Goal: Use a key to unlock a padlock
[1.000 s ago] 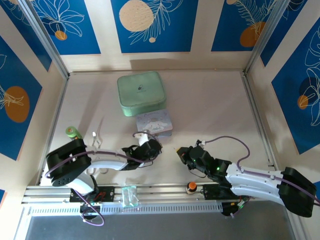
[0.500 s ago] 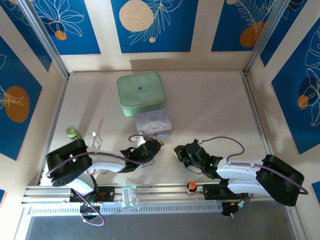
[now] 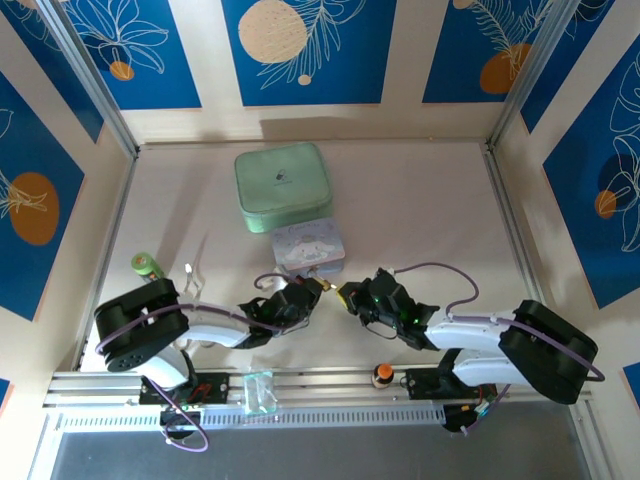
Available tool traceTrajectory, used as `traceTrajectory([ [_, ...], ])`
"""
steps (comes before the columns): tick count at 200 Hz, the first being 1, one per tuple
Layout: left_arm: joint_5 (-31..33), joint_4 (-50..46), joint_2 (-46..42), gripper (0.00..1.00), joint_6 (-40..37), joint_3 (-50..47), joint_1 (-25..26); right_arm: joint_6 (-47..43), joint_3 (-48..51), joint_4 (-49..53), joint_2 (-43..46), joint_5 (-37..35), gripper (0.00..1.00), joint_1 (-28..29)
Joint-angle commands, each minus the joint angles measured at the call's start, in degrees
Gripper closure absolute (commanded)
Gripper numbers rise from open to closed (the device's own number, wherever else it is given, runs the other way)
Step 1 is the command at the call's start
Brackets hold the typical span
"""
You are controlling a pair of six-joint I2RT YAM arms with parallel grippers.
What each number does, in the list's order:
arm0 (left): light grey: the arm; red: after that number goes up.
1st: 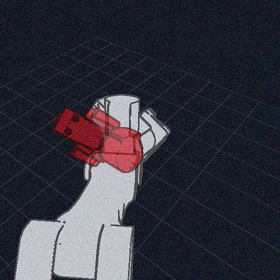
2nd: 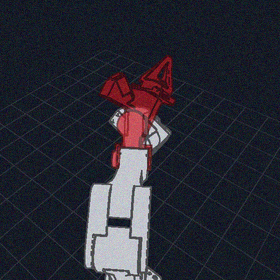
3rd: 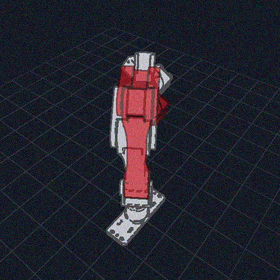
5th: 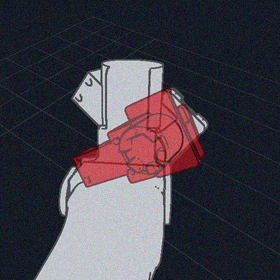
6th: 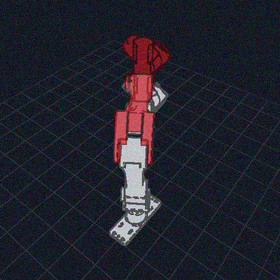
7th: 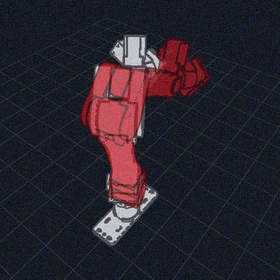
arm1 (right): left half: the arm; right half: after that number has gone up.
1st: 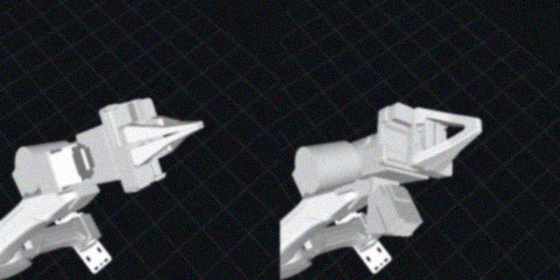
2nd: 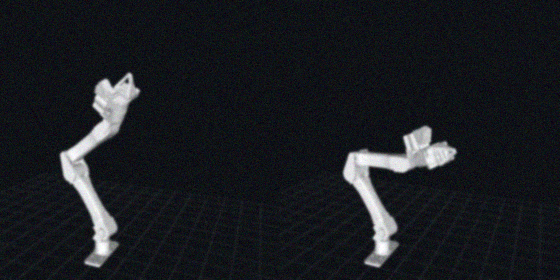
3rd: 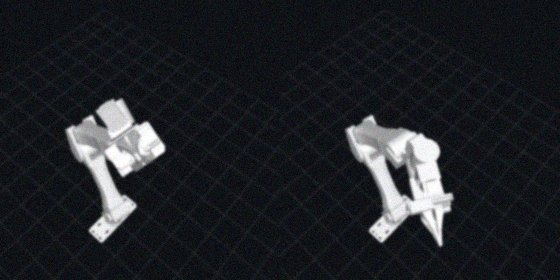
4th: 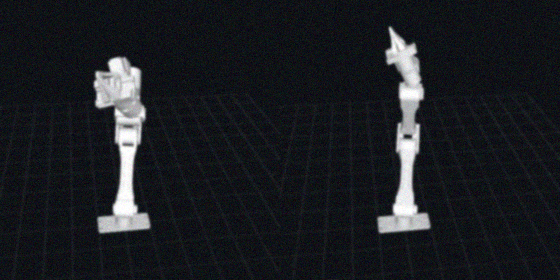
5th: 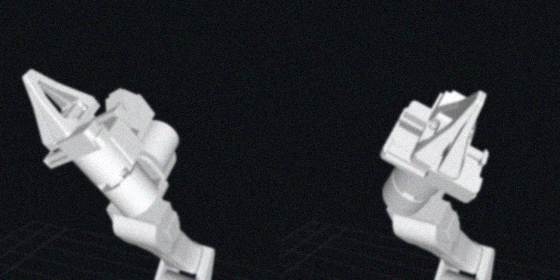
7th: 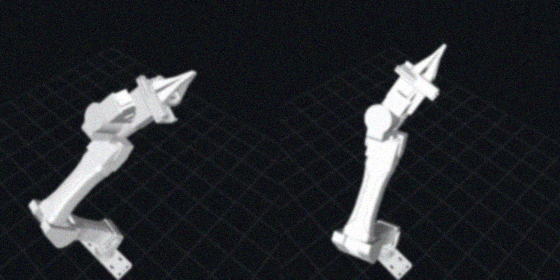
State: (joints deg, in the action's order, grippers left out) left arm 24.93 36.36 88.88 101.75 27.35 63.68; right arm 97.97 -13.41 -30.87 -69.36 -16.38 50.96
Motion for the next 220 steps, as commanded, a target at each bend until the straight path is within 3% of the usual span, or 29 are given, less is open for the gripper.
traceTrajectory([
  [1, 0.6, 6.1, -0.1, 1.00, 1.5, 1.3, 0.6, -0.5, -1.4, -2.0, -0.6, -0.9, 1.00, 0.8],
  [112, 3.9, 5.1, 0.0, 1.00, 3.0, 1.3, 0.9, 3.2, 0.5, 3.2, 3.8, -7.7, 1.00, 4.4],
  [220, 3.5, 6.2, -0.4, 1.00, 2.4, 1.7, 1.0, 2.8, 0.7, 3.6, 5.2, -7.5, 1.00, 4.5],
])
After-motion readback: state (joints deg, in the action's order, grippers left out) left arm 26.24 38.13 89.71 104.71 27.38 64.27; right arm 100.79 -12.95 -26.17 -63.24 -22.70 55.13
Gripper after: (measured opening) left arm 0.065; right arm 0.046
